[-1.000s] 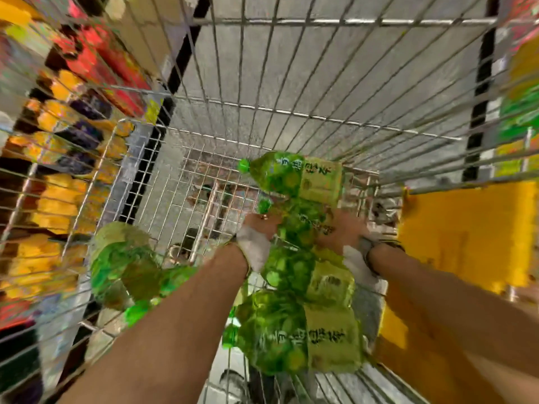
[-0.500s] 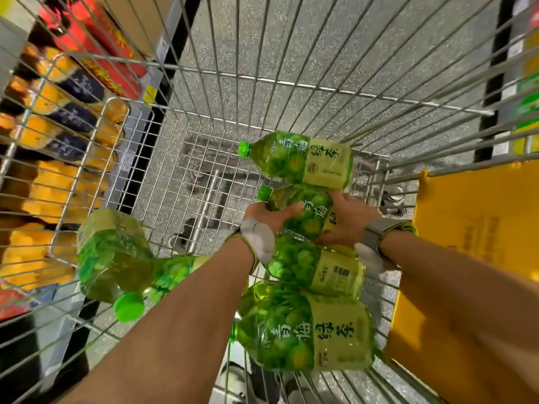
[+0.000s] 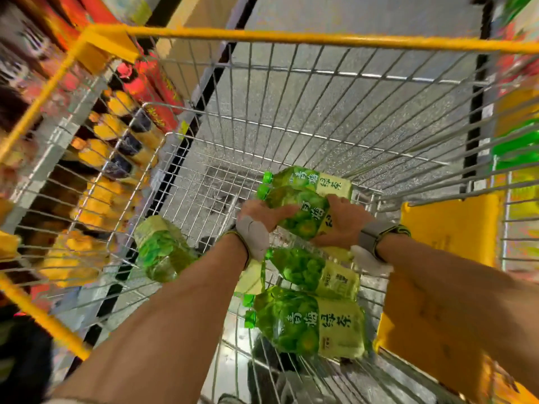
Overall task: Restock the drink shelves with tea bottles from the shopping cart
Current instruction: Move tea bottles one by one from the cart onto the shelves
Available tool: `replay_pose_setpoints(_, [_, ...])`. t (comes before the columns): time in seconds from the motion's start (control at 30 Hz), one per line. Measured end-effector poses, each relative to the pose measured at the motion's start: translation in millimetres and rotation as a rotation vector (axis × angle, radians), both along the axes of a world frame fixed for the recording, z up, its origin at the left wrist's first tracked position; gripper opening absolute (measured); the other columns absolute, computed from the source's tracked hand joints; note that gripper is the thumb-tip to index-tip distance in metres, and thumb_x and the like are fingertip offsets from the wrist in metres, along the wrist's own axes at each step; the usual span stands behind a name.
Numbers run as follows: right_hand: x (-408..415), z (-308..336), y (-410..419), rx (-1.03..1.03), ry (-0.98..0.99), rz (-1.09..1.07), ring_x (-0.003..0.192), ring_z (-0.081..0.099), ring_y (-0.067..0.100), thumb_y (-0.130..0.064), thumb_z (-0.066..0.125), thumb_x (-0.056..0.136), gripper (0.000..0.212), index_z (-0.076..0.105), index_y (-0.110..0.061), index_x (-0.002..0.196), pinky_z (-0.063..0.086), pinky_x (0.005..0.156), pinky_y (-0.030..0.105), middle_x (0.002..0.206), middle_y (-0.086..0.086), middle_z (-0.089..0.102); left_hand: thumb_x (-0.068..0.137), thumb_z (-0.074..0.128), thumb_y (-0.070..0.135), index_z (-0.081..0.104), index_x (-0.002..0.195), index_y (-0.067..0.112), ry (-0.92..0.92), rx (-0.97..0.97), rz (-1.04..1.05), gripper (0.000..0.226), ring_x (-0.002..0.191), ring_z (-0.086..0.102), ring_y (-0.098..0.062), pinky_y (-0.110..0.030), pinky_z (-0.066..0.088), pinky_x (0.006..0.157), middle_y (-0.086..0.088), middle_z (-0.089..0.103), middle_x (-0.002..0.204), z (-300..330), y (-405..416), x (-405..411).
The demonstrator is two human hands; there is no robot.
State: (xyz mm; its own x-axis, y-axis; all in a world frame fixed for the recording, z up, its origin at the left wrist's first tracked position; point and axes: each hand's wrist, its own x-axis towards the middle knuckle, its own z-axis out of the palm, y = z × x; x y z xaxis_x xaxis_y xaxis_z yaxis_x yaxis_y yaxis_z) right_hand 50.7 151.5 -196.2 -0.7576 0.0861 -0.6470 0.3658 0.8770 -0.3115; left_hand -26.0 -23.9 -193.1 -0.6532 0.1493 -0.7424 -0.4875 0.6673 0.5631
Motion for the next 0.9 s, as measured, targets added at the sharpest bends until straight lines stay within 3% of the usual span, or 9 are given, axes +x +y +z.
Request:
replay_pose_setpoints(0.1, [-13.9, 32.8, -14.0, -0.005, 0.113, 0.013, 0.105, 0.059, 0.030, -0.070, 0.073, 0.048, 0.103, 0.037, -0.023, 0.132, 0.053, 0.085, 0.043, 0.119, 0.005, 0.054, 0.028, 0.082, 0.073, 0.072, 0.092, 0.009, 0.045, 0.052, 0.046, 0.091, 0.079, 0.064, -0.016, -0.043, 0.059, 0.081, -0.010, 0.073, 0.092, 36.0, -19.9, -11.5])
replay_pose_setpoints(0.17, [-19.9, 62.2, -32.3, 0.011, 0.158, 0.038, 0.107, 0.057, 0.031, -0.062, 0.077, 0.055, 0.103, 0.032, -0.019, 0.137, 0.052, 0.087, 0.042, 0.122, 0.007, 0.052, 0.019, 0.074, 0.083, 0.069, 0.106, 0.012, 0.114, 0.013, 0.057, 0.113, 0.096, 0.067, -0.024, -0.043, 0.056, 0.089, -0.009, 0.070, 0.106, 62.7, -41.0, -15.0])
replay_pose_setpoints(0.3, [-34.2, 115.4, -68.4, -0.017, 0.298, 0.151, 0.104, 0.061, 0.028, -0.070, 0.070, 0.055, 0.092, 0.041, -0.022, 0.128, 0.053, 0.084, 0.041, 0.114, 0.005, 0.059, 0.038, 0.073, 0.083, 0.068, 0.110, 0.021, 0.193, 0.026, 0.067, 0.096, 0.105, 0.064, -0.021, -0.035, 0.051, 0.096, -0.001, 0.065, 0.120, 112.6, -83.0, -22.7])
replay_pose_setpoints(0.4, [-45.7, 150.3, -96.5, -0.050, 0.340, 0.209, 0.108, 0.057, 0.020, -0.072, 0.069, 0.058, 0.093, 0.043, -0.022, 0.133, 0.050, 0.093, 0.041, 0.119, -0.001, 0.056, 0.065, 0.077, 0.059, 0.067, 0.107, 0.015, 0.234, 0.102, 0.127, 0.061, 0.101, 0.061, -0.014, -0.026, 0.047, 0.091, 0.000, 0.066, 0.104, 153.9, -112.9, -19.5])
replay_pose_setpoints(0.5, [-52.8, 187.3, -139.4, 0.023, 0.386, 0.227, 0.107, 0.058, 0.025, -0.087, 0.062, 0.044, 0.113, 0.035, -0.024, 0.134, 0.051, 0.088, 0.045, 0.122, 0.000, 0.056, 0.060, 0.086, 0.048, 0.065, 0.107, -0.004, 0.298, 0.179, 0.271, 0.073, 0.095, 0.069, -0.031, -0.030, 0.052, 0.072, -0.019, 0.071, 0.104, 196.5, -159.7, -12.3])
replay_pose_setpoints(0.6, [-57.3, 221.7, -178.9, 0.043, 0.415, 0.261, 0.101, 0.059, 0.028, -0.079, 0.068, 0.047, 0.106, 0.035, -0.024, 0.131, 0.053, 0.082, 0.043, 0.116, 0.004, 0.057, 0.060, 0.086, 0.048, 0.070, 0.091, 0.007, 0.338, 0.189, 0.318, 0.054, 0.069, 0.067, -0.019, -0.019, 0.046, 0.057, -0.012, 0.073, 0.096, 224.9, -203.1, -10.0])
replay_pose_setpoints(0.7, [-62.6, 243.8, -229.1, 0.011, 0.502, 0.314, 0.100, 0.059, 0.026, -0.069, 0.073, 0.053, 0.096, 0.038, -0.020, 0.128, 0.052, 0.083, 0.042, 0.114, 0.003, 0.057, 0.058, 0.085, 0.052, 0.068, 0.088, 0.012, 0.422, 0.187, 0.384, 0.054, 0.067, 0.068, -0.012, -0.018, 0.051, 0.056, -0.005, 0.071, 0.088, 251.2, -254.3, 0.8])
replay_pose_setpoints(0.77, [-65.0, 252.8, -267.4, 0.015, 0.555, 0.360, 0.106, 0.057, 0.026, -0.072, 0.070, 0.050, 0.103, 0.036, -0.019, 0.132, 0.051, 0.087, 0.041, 0.119, 0.005, 0.056, 0.052, 0.086, 0.057, 0.069, 0.085, 0.017, 0.472, 0.162, 0.449, 0.054, 0.077, 0.070, -0.019, -0.027, 0.057, 0.068, 0.000, 0.071, 0.084, 255.6, -292.7, 6.3])
replay_pose_setpoints(0.9, [-62.4, 251.5, -336.7, 0.003, 0.653, 0.408, 0.117, 0.051, 0.033, -0.069, 0.073, 0.054, 0.107, 0.032, -0.017, 0.138, 0.045, 0.094, 0.044, 0.127, 0.010, 0.051, 0.051, 0.081, 0.065, 0.070, 0.086, 0.021, 0.570, 0.080, 0.499, 0.057, 0.075, 0.066, -0.018, -0.024, 0.048, 0.064, 0.002, 0.071, 0.084, 260.4, -357.2, 21.6])
